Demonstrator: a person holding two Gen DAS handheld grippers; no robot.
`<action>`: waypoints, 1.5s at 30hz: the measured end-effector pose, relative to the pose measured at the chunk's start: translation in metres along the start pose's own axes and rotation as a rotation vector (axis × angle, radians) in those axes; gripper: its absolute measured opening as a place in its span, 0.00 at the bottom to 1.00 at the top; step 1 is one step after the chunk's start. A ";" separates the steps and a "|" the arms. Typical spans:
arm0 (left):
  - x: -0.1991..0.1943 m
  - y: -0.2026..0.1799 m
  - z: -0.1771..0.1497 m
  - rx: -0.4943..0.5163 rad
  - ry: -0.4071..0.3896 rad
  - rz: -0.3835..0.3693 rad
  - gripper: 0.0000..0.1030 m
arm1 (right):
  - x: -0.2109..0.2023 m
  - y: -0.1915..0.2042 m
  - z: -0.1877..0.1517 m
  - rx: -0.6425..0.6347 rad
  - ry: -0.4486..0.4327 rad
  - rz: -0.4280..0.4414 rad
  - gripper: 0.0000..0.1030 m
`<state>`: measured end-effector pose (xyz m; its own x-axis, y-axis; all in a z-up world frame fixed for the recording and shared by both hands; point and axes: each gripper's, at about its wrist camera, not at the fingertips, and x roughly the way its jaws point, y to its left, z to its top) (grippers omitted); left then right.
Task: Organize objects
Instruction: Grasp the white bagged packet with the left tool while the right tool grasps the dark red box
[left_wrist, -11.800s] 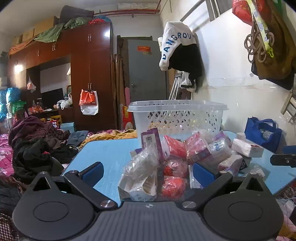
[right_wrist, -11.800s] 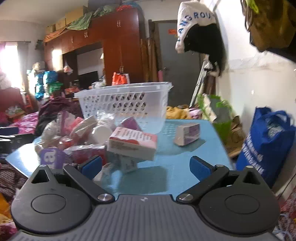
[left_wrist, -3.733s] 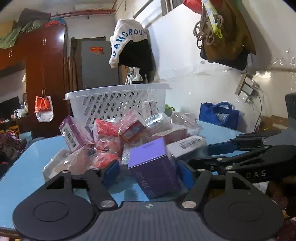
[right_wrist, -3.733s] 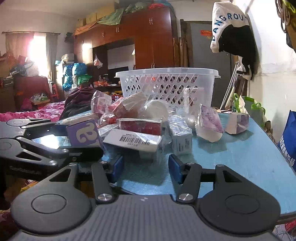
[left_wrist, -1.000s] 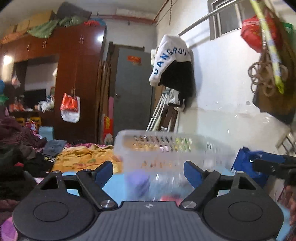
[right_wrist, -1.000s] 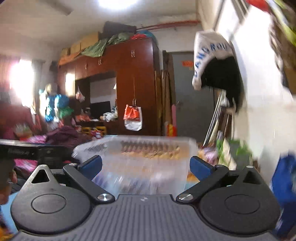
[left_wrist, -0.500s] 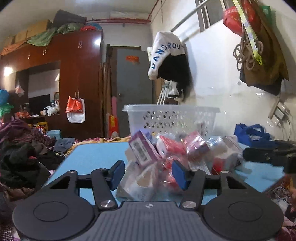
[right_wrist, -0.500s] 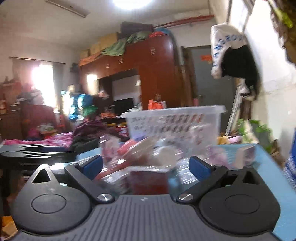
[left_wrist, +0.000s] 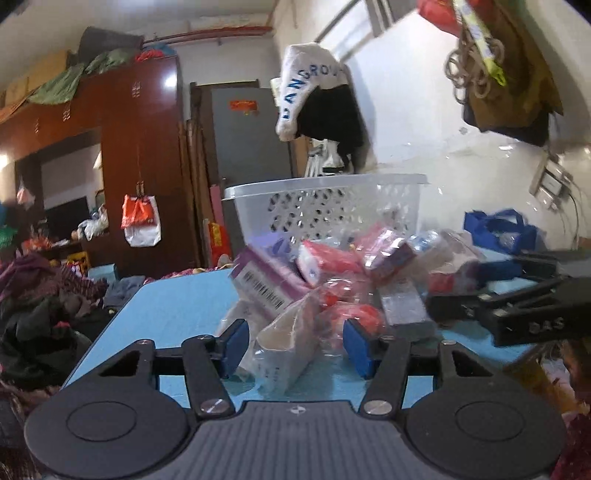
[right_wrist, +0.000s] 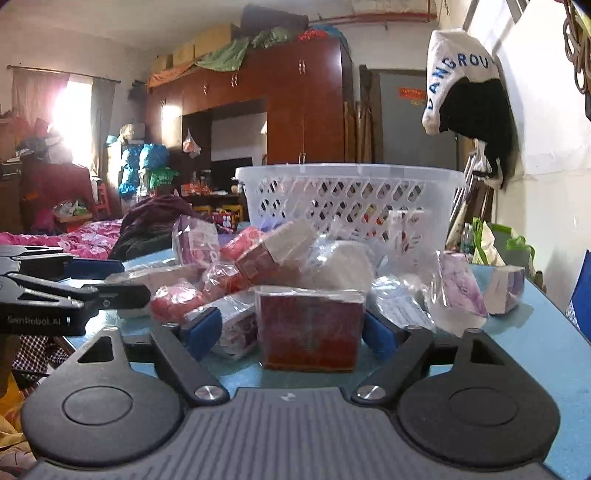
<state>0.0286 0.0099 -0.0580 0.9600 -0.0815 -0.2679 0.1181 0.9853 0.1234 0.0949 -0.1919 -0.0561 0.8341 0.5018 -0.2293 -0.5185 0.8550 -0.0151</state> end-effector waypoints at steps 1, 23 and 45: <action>0.000 0.000 -0.001 0.011 0.006 0.003 0.59 | 0.000 0.000 -0.001 0.003 0.000 -0.003 0.71; 0.020 0.009 -0.003 -0.018 0.016 0.044 0.53 | -0.003 -0.007 -0.007 0.036 -0.004 0.014 0.62; 0.012 0.013 -0.001 -0.064 -0.037 0.020 0.41 | -0.012 -0.012 -0.004 0.043 -0.017 0.048 0.61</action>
<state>0.0416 0.0222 -0.0609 0.9708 -0.0657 -0.2305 0.0831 0.9943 0.0668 0.0903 -0.2090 -0.0571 0.8118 0.5440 -0.2121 -0.5496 0.8346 0.0372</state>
